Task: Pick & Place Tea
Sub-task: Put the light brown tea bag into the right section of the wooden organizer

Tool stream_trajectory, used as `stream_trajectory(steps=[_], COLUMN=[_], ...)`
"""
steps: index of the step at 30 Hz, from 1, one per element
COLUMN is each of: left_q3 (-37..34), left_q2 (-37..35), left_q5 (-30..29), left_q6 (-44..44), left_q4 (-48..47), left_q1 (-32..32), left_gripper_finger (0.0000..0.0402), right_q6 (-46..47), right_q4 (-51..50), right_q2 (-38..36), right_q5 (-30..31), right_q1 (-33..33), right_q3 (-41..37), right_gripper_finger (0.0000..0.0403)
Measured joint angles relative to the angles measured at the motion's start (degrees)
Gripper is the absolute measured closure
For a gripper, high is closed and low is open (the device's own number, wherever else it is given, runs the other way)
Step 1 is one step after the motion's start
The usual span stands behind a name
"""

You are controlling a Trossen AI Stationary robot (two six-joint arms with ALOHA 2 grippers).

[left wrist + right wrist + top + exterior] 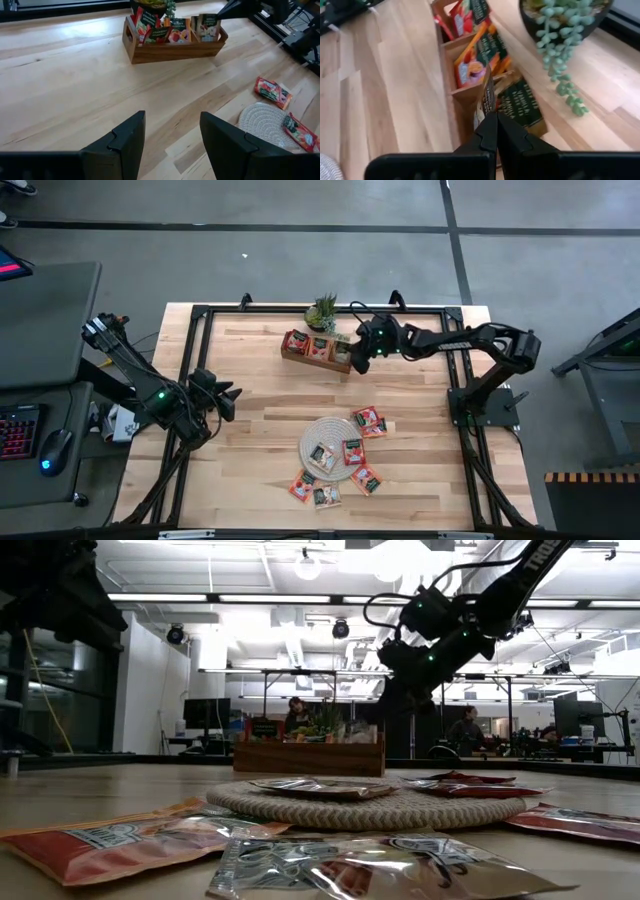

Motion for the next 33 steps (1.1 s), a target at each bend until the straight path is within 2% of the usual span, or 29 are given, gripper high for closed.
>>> stream_trajectory(steps=[16,20,29,33], left_q3=[0.00,0.00,0.00,-0.02], left_q2=[-0.01,0.00,-0.02,0.00], left_q5=[-0.01,0.00,0.04,0.04], left_q6=[0.15,0.15,0.12,0.07], left_q4=[-0.04,-0.04,0.75,1.66], left_q1=[0.00,0.00,0.00,0.00], left_gripper_finger=[0.0213,0.0213,0.0213,0.0213], right_q6=[-1.39,-1.37,0.03,-0.12], right_q4=[-0.32,-0.33,0.16,0.14], right_q2=[0.00,0.00,0.00,-1.04], right_q5=[-1.15,-1.22,-3.77,-4.52], right_q1=[-0.42,-0.42,-0.42,-0.40], right_q3=[0.04,0.04,0.04,0.04], right_gripper_finger=[0.0396,0.0374,0.0285,0.0261])
